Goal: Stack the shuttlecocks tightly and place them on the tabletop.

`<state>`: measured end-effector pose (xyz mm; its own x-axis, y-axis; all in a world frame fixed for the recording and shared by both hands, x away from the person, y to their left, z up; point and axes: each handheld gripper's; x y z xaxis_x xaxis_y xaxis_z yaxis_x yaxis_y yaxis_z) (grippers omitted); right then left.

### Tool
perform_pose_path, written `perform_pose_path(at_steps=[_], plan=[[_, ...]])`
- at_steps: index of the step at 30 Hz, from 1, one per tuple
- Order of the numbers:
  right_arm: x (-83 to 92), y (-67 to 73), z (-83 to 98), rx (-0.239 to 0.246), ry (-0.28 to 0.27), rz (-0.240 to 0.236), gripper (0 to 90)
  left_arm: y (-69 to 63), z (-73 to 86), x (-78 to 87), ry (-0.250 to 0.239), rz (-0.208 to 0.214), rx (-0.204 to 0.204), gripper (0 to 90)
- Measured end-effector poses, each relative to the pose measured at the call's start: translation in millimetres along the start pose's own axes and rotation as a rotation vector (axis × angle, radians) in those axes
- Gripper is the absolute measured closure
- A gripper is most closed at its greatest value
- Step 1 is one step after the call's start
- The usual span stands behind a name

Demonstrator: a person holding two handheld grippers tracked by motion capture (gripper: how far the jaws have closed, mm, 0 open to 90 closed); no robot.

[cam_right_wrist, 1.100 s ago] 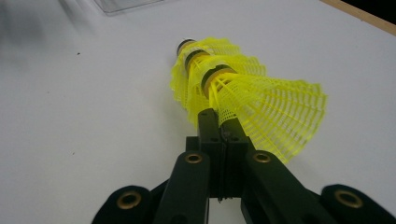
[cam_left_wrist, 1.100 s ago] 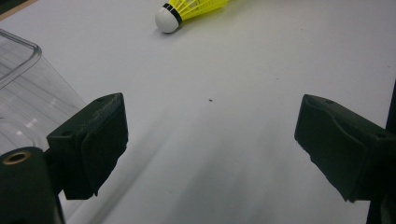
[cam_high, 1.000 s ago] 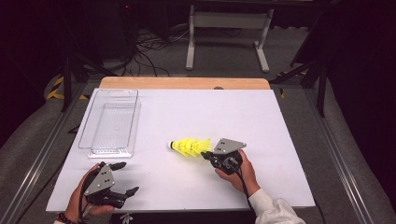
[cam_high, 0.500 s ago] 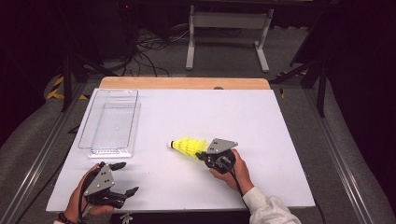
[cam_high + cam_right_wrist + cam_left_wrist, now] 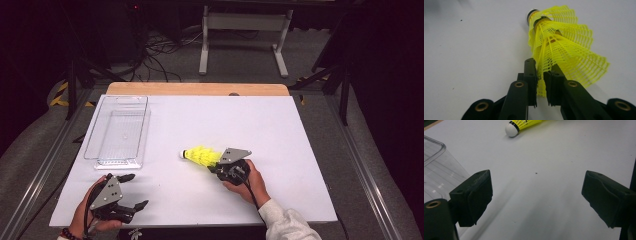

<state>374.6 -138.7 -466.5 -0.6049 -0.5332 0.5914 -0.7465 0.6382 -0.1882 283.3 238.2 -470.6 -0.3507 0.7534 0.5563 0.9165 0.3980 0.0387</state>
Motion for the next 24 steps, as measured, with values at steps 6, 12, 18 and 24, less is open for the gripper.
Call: perform_pose_path(at_steps=[6, 12, 18, 24], plan=[[3.5, -1.5, 0.9, -0.02, 0.0, -0.012, 71.1, -0.1, 0.0, 1.0, 0.0, -0.006, 0.0, 10.8], [10.4, -2.1, 0.8, -0.012, -0.002, -0.016, 81.3, -0.3, 0.0, 1.1, -0.002, -0.008, 0.001, 10.8], [12.9, -1.0, -0.4, 0.021, -0.007, -0.031, 89.2, 0.4, 0.4, 1.2, -0.001, -0.011, 0.003, 11.0], [12.9, -1.8, -3.0, 0.03, -0.034, -0.058, 90.0, 0.4, 0.5, 1.0, 0.001, -0.01, 0.003, 11.1]])
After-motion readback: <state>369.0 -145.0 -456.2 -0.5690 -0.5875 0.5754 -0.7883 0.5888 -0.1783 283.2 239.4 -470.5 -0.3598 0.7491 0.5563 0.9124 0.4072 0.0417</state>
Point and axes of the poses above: each handheld gripper's, and its own axes: x roughly backward along the jaws, z roughly out of its underside, y roughly to its left, and after that the axes turned 11 degrees about z, right-handed
